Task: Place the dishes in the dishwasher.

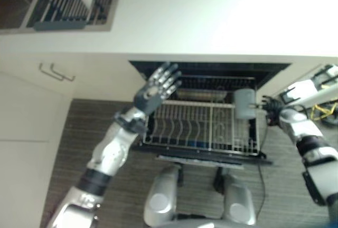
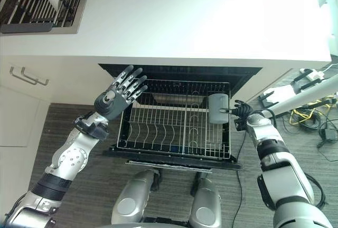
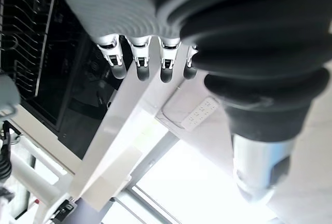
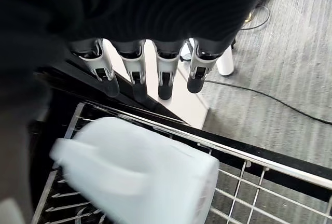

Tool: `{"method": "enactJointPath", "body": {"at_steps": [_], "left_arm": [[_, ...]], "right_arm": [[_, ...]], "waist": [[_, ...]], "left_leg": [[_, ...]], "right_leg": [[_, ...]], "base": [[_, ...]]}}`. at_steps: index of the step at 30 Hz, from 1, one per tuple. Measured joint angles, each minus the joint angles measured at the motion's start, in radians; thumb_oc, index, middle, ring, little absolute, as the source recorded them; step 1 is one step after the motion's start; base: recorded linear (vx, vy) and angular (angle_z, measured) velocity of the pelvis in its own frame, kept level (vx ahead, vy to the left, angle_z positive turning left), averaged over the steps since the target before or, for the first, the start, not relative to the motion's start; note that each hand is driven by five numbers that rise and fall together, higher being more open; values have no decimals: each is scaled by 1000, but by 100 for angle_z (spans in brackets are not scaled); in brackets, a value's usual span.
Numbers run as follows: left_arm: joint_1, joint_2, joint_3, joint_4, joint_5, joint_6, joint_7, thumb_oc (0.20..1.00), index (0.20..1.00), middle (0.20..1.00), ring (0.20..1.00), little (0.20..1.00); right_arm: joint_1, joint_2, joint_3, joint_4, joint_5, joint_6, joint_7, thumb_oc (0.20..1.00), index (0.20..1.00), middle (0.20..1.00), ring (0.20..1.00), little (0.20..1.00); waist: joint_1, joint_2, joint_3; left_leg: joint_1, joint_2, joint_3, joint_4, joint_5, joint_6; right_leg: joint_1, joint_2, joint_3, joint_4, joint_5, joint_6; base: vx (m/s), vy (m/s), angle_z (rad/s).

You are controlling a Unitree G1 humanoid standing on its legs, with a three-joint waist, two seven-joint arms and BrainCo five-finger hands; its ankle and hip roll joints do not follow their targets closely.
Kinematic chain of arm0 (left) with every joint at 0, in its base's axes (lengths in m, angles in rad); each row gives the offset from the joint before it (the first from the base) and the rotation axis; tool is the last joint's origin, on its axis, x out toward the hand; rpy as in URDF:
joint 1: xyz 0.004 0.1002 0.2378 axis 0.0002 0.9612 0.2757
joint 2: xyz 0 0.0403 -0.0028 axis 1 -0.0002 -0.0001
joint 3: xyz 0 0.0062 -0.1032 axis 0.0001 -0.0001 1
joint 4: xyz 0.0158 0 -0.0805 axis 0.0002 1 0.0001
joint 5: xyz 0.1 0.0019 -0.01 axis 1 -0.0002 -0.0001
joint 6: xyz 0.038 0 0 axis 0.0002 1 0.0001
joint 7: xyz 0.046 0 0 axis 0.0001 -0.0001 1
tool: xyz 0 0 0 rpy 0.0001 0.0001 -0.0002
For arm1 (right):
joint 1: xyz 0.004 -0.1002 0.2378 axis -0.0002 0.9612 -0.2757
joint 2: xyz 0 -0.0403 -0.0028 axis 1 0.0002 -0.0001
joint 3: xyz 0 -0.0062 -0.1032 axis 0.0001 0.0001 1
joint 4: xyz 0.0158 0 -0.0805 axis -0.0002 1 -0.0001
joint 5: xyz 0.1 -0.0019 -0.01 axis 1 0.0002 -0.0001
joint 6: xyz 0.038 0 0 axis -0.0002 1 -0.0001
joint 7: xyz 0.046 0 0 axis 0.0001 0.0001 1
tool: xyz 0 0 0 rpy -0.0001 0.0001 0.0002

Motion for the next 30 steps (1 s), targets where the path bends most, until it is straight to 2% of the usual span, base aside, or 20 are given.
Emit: {"method": "enactJointPath", "body": {"at_steps": [3, 7, 9, 11, 13, 14, 15, 17, 19, 20, 23, 24, 25, 26, 27, 28, 29, 30], "left_arm": [[61, -5, 34, -35, 3, 2, 1, 1000, 1000, 1000, 1000, 1000], [120, -5, 74, -39, 8, 5, 1, 1000, 1000, 1000, 1000, 1000], [138, -9, 80, -39, 14, 6, 0, 1000, 1000, 1000, 1000, 1000], [174, -31, 117, -48, 18, 8, -1, 1000, 1000, 1000, 1000, 1000], [229, -67, 173, -73, 45, 15, -1, 1000, 1000, 1000, 1000, 1000], [270, -88, 204, -85, 44, 14, -3, 1000, 1000, 1000, 1000, 1000], [355, -123, 264, -112, 45, 16, -12, 1000, 1000, 1000, 1000, 1000], [430, -123, 294, -130, 49, 16, -32, 1000, 1000, 1000, 1000, 1000], [519, -123, 308, -155, 78, 14, -49, 1000, 1000, 1000, 1000, 1000], [544, -123, 306, -154, 81, 14, -52, 1000, 1000, 1000, 1000, 1000], [563, -137, 307, -156, 79, 14, -76, 1000, 1000, 1000, 1000, 1000], [568, -141, 305, -154, 79, 12, -86, 1000, 1000, 1000, 1000, 1000], [569, -140, 298, -152, 79, 13, -91, 1000, 1000, 1000, 1000, 1000], [555, -140, 284, -154, 79, 13, -106, 1000, 1000, 1000, 1000, 1000], [545, -140, 272, -155, 78, 12, -115, 1000, 1000, 1000, 1000, 1000], [516, -143, 255, -151, 73, 7, -123, 1000, 1000, 1000, 1000, 1000], [500, -145, 255, -151, 72, 7, -127, 1000, 1000, 1000, 1000, 1000], [477, -156, 256, -149, 71, -7, -131, 1000, 1000, 1000, 1000, 1000]], "right_arm": [[142, 13, -74, -165, 15, 24, -24, 1000, 1000, 1000, 1000, 1000], [289, 51, -130, -264, 13, 49, -32, 1000, 1000, 1000, 1000, 1000], [355, 61, -157, -304, 13, 49, -35, 1000, 1000, 1000, 1000, 1000], [415, 87, -199, -383, 15, 49, -37, 1000, 1000, 1000, 1000, 1000], [510, 168, -278, -539, 14, 40, -47, 1000, 1000, 1000, 1000, 1000], [586, 232, -307, -655, 12, 33, -44, 1000, 1000, 1000, 1000, 1000], [719, 293, -310, -845, 10, -4, -10, 1000, 1000, 1000, 1000, 1000], [804, 286, -338, -897, -9, -8, 21, 1000, 1000, 1000, 1000, 1000], [887, 285, -391, -925, -21, -47, 40, 1000, 1000, 1000, 1000, 1000], [910, 285, -394, -925, -26, -57, 45, 1000, 1000, 1000, 1000, 1000], [924, 260, -421, -931, -25, -66, 67, 1000, 1000, 1000, 1000, 1000], [902, 250, -427, -929, -25, -66, 71, 1000, 1000, 1000, 1000, 1000], [879, 234, -431, -932, -23, -65, 75, 1000, 1000, 1000, 1000, 1000], [872, 202, -447, -942, -14, -66, 76, 1000, 1000, 1000, 1000, 1000], [874, 181, -473, -949, 10, -67, 74, 1000, 1000, 1000, 1000, 1000], [881, 159, -512, -943, 40, -68, 76, 1000, 1000, 1000, 1000, 1000], [871, 144, -528, -942, 56, -68, 77, 1000, 1000, 1000, 1000, 1000], [871, 128, -536, -946, 56, -71, 77, 1000, 1000, 1000, 1000, 1000]], "waist": [[-13, -20, -13], [-36, -48, -54], [-40, -51, -69], [-63, -49, -85], [-70, -49, -105], [-84, -47, -121], [-96, -47, -156], [-109, -51, -181], [-112, -54, -200], [-113, -54, -212], [-109, -51, -229], [-100, -64, -227], [-91, -68, -235], [-106, -81, -243], [-115, -87, -247], [-116, -111, -246], [-122, -116, -245], [-136, -116, -245]], "left_leg": [[18, 7, 7, 0, -3, -4], [25, 29, 20, 3, -14, -16], [36, 33, 24, 1, -15, -18], [43, 34, 24, 1, -16, -20], [64, 42, 34, 1, -27, -23], [74, 48, 36, 2, -36, -30], [74, 54, 47, 0, -39, -30], [76, 57, 48, -4, -40, -32], [104, 57, 52, -20, -42, -38], [106, 59, 51, -20, -52, -49], [104, 60, 22, 3, -45, -48], [100, 69, 18, 46, -75, -46], [94, 117, 27, 109, -92, -70], [106, 185, 51, 113, -89, -82], [126, 214, 54, 102, -78, -99], [183, 224, 45, 77, -58, -134], [218, 214, 48, 66, -46, -153], [266, 191, 48, 45, -40, -149]], "right_leg": [[13, 7, 12, -3, 1, -2], [29, 30, 18, -29, 14, -9], [36, 33, 23, -29, 14, -9], [43, 35, 24, -30, 14, -9], [59, 43, 39, -35, 13, -11], [72, 50, 40, -42, 12, -12], [72, 56, 45, -45, 8, -18], [73, 61, 46, -45, 5, -18], [91, 63, 55, -43, -4, -16], [91, 65, 55, -39, -8, -17], [78, 68, 73, -32, -16, -25], [66, 57, 94, -30, -1, -39], [57, 50, 116, -25, 11, -37], [48, 25, 119, -21, 16, -29], [43, -4, 123, -22, 25, -14], [28, -62, 166, -31, 58, 26], [24, -101, 184, -58, 95, 54], [6, -142, 216, -63, 126, 93]], "base": [[103, -39, -11], [80, -37, -13], [91, -55, -7], [102, -73, -6], [113, -92, -18], [101, -108, -19], [77, -106, -12], [63, -90, -6], [34, -94, -4], [0, 0, 0], [-92, 170, -13], [-201, 282, -57], [-206, 262, -52], [-261, 360, -19], [-272, 403, 2], [-363, 567, -8], [-363, 607, -21], [-386, 656, 2]]}}
